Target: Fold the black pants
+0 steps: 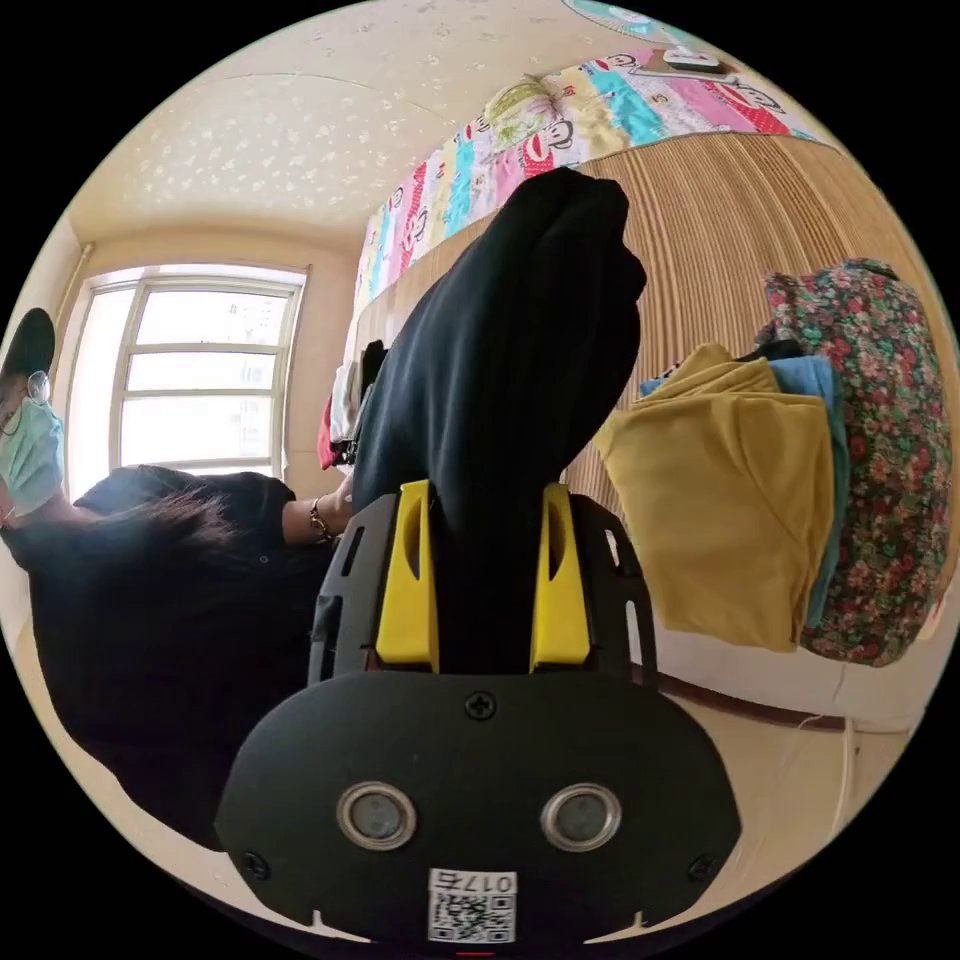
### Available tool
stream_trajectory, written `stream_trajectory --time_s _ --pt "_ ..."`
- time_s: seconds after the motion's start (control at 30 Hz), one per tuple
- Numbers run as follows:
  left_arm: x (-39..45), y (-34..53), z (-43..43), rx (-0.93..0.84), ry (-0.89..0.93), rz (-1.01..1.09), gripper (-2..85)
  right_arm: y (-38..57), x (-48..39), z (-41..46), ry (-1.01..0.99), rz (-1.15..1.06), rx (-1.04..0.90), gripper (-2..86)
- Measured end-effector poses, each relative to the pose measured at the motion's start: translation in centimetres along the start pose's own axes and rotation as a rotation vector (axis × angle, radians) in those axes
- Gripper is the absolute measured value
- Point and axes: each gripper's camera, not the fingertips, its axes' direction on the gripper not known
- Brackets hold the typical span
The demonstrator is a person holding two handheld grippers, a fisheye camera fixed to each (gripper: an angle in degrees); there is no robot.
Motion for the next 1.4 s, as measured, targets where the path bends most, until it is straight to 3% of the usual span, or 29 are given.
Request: stream_trajectory --time_s 0.1,0.17,0.27,0.4,0.6,0.77,0.87,1.03,1.17,1.23,1.3,1.4 --pt "-1.7 -5.6 8.2 -0.194 -0.179 -0.044 6.7 -1.4 5.0 -1.9 0.289 0.218 -0.079 17.4" --pt "-4.4 -7.8 12.2 -0.377 -0.343 -0.101 1.0 -2.7 10.6 1.7 0.452 0.378 -0.124 17.2" --pt "-5.2 -6.7 11.0 -0.422 -0.426 -0.104 0.6 -2.1 16.0 6.3 0.34 0.565 -0.093 17.3" --pt "-5.0 -2.0 4.3 -0.39 -0.562 -0.092 2.7 -2.4 13.4 6.5 0.38 0.518 -0.112 17.2" --pt "-4.2 10.0 -13.1 -0.023 -0.847 -0.278 3.7 0.0 5.8 8.4 0.61 0.589 -0.021 16.8" --pt "1.6 21.9 -27.7 0.52 -1.024 -0.38 9.2 6.9 -4.7 7.9 0.778 0.755 0.371 13.6" --pt "4.2 27.0 -34.2 0.768 -1.078 -0.382 12.0 8.5 -9.5 9.8 0.69 0.714 0.506 11.9" --pt "4.0 28.4 -41.5 0.879 -1.093 -0.385 13.5 5.4 -16.1 14.9 0.602 0.577 0.455 10.7" --pt "-4.2 28.2 -42.9 0.755 -1.017 -0.57 10.7 2.9 -22.9 19.6 0.543 0.411 0.411 10.2" --pt "-6.0 30.5 -42.2 0.78 -0.98 -0.577 8.6 2.7 -25.1 21.3 0.528 0.372 0.383 9.8" --pt "-6.5 33.6 -42.0 0.825 -0.858 -0.55 5.9 3.3 -26.9 22.4 0.469 0.319 0.382 9.0" --pt "-4.5 40.3 -41.9 0.855 -0.522 -0.21 4.1 5.0 -29.6 23.2 0.267 0.107 0.447 8.1"
